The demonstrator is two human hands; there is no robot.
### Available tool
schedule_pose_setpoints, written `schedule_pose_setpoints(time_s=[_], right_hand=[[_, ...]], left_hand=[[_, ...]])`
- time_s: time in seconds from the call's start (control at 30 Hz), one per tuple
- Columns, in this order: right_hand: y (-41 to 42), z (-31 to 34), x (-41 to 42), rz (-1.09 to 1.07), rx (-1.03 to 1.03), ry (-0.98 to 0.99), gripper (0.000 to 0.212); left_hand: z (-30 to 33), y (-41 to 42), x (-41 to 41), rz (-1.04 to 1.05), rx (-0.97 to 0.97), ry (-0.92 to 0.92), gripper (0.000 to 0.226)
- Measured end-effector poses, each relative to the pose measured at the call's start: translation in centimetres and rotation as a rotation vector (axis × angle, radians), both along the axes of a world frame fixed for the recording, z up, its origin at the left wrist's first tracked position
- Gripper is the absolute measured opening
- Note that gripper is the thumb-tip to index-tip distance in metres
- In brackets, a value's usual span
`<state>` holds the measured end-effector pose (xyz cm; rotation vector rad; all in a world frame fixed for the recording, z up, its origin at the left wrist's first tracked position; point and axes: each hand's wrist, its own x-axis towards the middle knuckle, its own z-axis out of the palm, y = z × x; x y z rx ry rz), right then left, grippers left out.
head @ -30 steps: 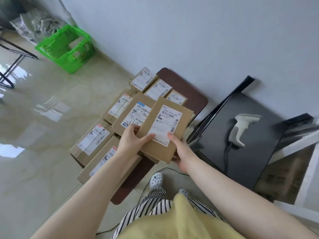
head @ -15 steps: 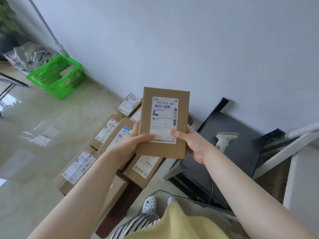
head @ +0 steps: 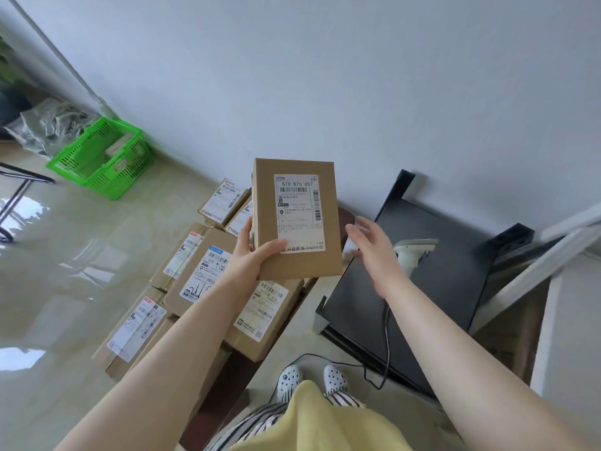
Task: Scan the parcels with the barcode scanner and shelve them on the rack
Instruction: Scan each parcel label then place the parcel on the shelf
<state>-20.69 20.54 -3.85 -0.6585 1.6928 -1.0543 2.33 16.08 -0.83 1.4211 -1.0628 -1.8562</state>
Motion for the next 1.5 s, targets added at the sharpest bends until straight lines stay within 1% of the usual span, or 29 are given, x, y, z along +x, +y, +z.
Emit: schedule_pose_setpoints(time_s=[0.07,0.13,0.2,0.27,0.33,0.4,0.47,0.57,0.6,0.67,0.73,0.77,0.8,0.87,0.9,0.97,1.03,1.1,1.13,1.27,1.4,1.47,1.5], right_hand=[[0.4,-2.7,-1.8,-0.280,0.043,0.241,0.053],[1.0,-5.1,-3.4,-0.433,0.179,0.436,0.060],[1.5,-6.7,-4.4,-0.465,0.328,0.560,0.070],[1.9,-7.4,-4.7,-0.428,0.367,0.633,0.074],[2.1,-8.0,-4.9,-0.422,0.367,0.628,0.072],[2.3,-8.5,-5.2,-0.484,0.378,0.526,0.070],[2.7,-9.0,-5.8,-0.509,0.419,0.390,0.067],[3.0,-8.9,-6.6,-0.449,0.493,0.333,0.056],[2.9,-8.6,-6.8,-0.448,0.474,0.323,0.051],[2.5,-7.1,-7.0,-0.458,0.351,0.250,0.038],[1.7,-4.8,-7.0,-0.375,0.170,0.117,0.023],[1.3,-3.4,-7.2,-0.281,0.088,0.045,0.017],[1.0,-1.6,-7.3,-0.155,0.011,-0.028,0.015],[0.4,2.0,-7.7,0.150,-0.099,-0.153,0.021],[0.2,3.6,-7.8,0.301,-0.120,-0.195,0.028],[-0.3,5.9,-7.8,0.558,-0.124,-0.215,0.046],[-0.7,7.3,-7.4,0.714,-0.087,-0.188,0.053],[-1.1,8.1,-6.8,0.772,-0.050,-0.154,0.059],[-1.1,8.5,-6.5,0.786,-0.047,-0.144,0.061],[-1.3,9.3,-5.6,0.834,-0.071,-0.117,0.054],[-1.6,9.4,-5.3,0.876,-0.045,-0.106,0.046],[-1.8,9.4,-5.1,0.887,-0.039,-0.087,0.038],[-1.8,9.5,-5.1,0.886,-0.044,-0.084,0.038]], left_hand=[[-0.3,-0.3,0.1,0.069,0.022,-0.005,0.085],[-0.7,-0.5,0.4,0.104,0.041,-0.032,0.081],[-0.8,-0.4,0.7,0.110,0.049,-0.061,0.082],[-1.1,0.0,0.9,0.110,0.059,-0.078,0.086],[-1.4,0.4,1.1,0.107,0.069,-0.087,0.087],[-1.7,0.8,1.5,0.108,0.078,-0.091,0.090],[-1.9,1.1,1.7,0.106,0.083,-0.092,0.097],[-1.8,1.1,1.9,0.088,0.073,-0.102,0.105],[-1.7,0.9,2.0,0.073,0.065,-0.111,0.109],[-1.4,0.5,2.1,0.034,0.035,-0.141,0.113],[-0.9,0.1,2.3,0.013,0.018,-0.161,0.105],[-0.8,-0.2,2.4,0.009,0.013,-0.169,0.097],[-0.6,-0.4,2.6,0.004,0.013,-0.179,0.089],[-0.4,-0.9,3.0,-0.016,0.018,-0.194,0.084],[-0.3,-1.2,3.2,-0.028,0.023,-0.196,0.087],[-0.1,-1.7,3.7,-0.057,0.029,-0.209,0.103],[0.1,-2.0,4.1,-0.080,0.015,-0.240,0.122],[0.3,-2.1,4.3,-0.095,0.010,-0.257,0.133],[0.4,-2.1,4.4,-0.097,0.011,-0.260,0.134],[0.4,-2.1,4.7,-0.109,0.017,-0.250,0.142],[0.2,-2.0,5.0,-0.096,0.005,-0.250,0.125],[0.2,-2.0,5.2,-0.094,0.001,-0.246,0.124],[0.2,-1.9,5.2,-0.093,0.001,-0.244,0.124]])
